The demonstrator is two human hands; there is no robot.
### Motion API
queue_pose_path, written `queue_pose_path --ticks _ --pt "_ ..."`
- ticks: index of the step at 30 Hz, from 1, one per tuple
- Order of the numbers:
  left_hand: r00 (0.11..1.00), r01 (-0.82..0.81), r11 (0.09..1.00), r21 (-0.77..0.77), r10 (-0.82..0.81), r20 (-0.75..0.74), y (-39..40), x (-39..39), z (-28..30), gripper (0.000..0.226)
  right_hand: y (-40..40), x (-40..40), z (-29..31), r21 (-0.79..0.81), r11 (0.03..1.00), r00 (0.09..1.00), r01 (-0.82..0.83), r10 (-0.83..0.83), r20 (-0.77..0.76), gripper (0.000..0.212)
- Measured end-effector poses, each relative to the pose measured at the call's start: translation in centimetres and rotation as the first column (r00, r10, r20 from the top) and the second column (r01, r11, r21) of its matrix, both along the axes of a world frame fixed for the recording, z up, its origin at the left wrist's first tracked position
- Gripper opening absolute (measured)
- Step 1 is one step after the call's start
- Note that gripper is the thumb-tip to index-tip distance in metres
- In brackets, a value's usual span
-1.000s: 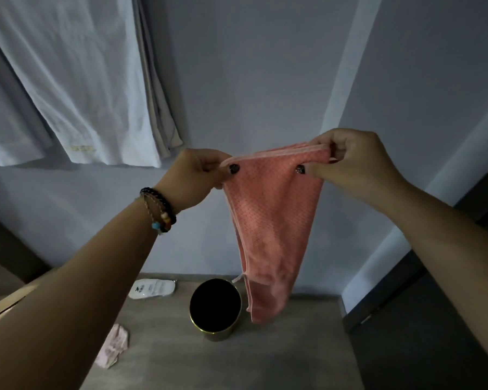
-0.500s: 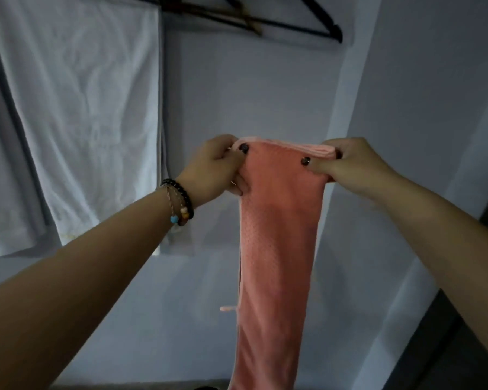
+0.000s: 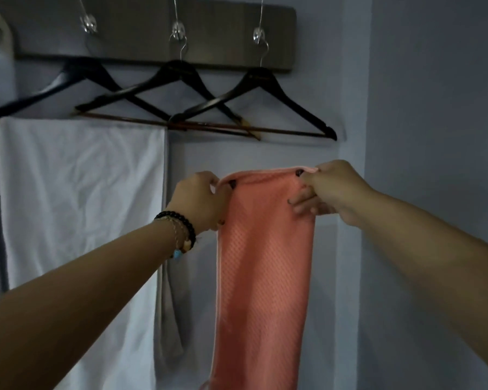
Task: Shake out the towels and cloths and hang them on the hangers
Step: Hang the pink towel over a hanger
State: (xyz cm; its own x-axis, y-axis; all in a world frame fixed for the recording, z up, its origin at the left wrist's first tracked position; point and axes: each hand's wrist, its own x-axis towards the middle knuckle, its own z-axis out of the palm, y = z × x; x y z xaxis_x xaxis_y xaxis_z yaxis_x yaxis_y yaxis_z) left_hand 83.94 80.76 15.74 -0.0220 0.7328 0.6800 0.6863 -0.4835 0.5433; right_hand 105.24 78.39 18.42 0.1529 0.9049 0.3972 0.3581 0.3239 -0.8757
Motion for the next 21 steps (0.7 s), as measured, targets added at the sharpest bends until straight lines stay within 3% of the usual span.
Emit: queue_pose_path --ticks 2,5,9,15,18,21 --pt "0.985 0.065 0.998 0.019 -0.067 0.160 2.1 0.2 1.9 0.018 1.7 -0.5 1.4 0.083 0.996 0.995 -0.043 0.051 -0.091 0.021" --pt "0.882 0.212 0.974 0.076 -0.224 0.414 5.4 0.6 4.1 0.011 4.5 -0.8 3.1 0.255 0.966 0.988 -0.046 0.081 -0.130 0.021" --pt "0.980 -0.031 0.911 0.412 -0.054 0.192 9.2 1.4 6.1 0.005 9.3 -0.5 6.0 0.443 0.896 0.989 -0.011 0.075 -0.128 0.016" --pt "0.998 0.025 0.812 0.583 0.018 -0.068 14.9 1.5 10.0 0.040 16.9 -0.8 11.5 0.666 0.746 1.000 0.007 0.000 -0.010 0.016" --pt "0.970 -0.030 0.810 0.586 0.165 -0.178 17.6 0.6 11.8 0.056 20.5 -2.0 12.3 0.722 0.669 0.982 -0.175 0.070 0.173 0.051" --pt "0.937 -0.111 0.805 0.583 0.280 -0.208 19.8 -0.5 12.4 0.057 24.2 -2.9 10.8 0.691 0.660 0.919 -0.295 -0.002 0.394 0.080"
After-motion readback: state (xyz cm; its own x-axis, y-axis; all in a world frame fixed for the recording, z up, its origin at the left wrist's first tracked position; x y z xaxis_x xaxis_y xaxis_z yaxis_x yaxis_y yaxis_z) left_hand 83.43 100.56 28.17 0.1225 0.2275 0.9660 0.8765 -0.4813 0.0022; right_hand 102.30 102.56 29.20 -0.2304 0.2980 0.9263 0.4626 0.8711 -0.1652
